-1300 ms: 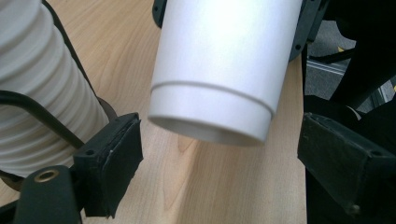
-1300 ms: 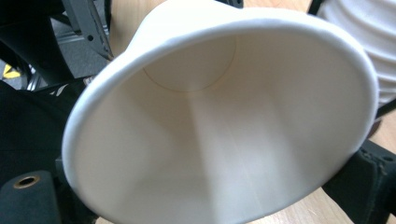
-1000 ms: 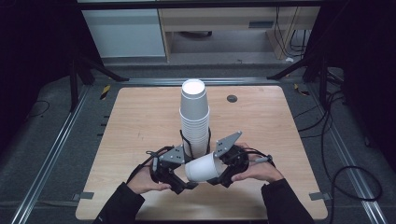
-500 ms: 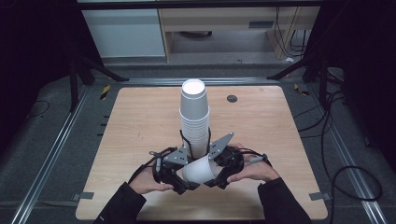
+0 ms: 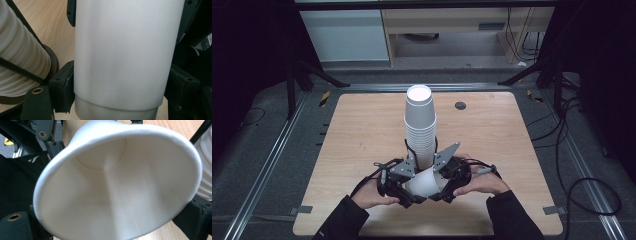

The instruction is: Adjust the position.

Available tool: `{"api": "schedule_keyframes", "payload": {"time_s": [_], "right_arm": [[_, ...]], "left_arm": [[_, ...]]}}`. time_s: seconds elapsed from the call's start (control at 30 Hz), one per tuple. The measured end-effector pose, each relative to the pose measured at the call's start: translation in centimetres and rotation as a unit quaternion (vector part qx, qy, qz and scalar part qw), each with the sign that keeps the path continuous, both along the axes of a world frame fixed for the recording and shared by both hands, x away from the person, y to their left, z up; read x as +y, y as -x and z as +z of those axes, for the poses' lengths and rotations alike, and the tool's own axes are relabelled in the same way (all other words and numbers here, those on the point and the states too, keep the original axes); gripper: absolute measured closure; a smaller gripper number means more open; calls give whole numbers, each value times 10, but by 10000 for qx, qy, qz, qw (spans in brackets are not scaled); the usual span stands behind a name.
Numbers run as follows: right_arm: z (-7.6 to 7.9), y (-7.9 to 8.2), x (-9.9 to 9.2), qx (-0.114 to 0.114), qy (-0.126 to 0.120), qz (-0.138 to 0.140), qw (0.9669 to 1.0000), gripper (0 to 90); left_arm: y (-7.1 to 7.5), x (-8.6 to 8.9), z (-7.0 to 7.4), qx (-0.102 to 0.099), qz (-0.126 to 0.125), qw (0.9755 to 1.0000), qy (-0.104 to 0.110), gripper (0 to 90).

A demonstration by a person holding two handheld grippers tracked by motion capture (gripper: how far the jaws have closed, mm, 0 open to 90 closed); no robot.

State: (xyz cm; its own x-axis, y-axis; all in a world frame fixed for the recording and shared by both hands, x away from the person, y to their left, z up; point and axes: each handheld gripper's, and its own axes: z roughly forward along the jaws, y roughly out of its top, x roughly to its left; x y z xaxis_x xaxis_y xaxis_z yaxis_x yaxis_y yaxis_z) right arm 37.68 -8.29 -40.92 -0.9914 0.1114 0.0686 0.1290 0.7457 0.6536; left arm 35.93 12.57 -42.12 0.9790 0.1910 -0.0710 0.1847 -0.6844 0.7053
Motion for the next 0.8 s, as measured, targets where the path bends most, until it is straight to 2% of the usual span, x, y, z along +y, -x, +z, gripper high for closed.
{"api": "schedule_keyframes", "payload": {"time_s": [0.13, 0.37, 0.7, 0.8], "right_arm": [[0, 0, -2, 79, -82, 15, 9999, 85], [-1, 2, -3, 8, -189, 29, 9998, 69], [9, 3, -17, -71, -625, -140, 9979, 28], [14, 4, -26, -67, -908, -250, 9955, 30]], "left_arm": [[0, 1, 1, 42, -35, 10000, 39, 222], [0, 1, 0, 72, -37, 10000, 55, 225], [-3, 4, 0, 94, 15, 10000, 3, 226], [-4, 6, -1, 123, 76, 9999, 2, 225]]}}
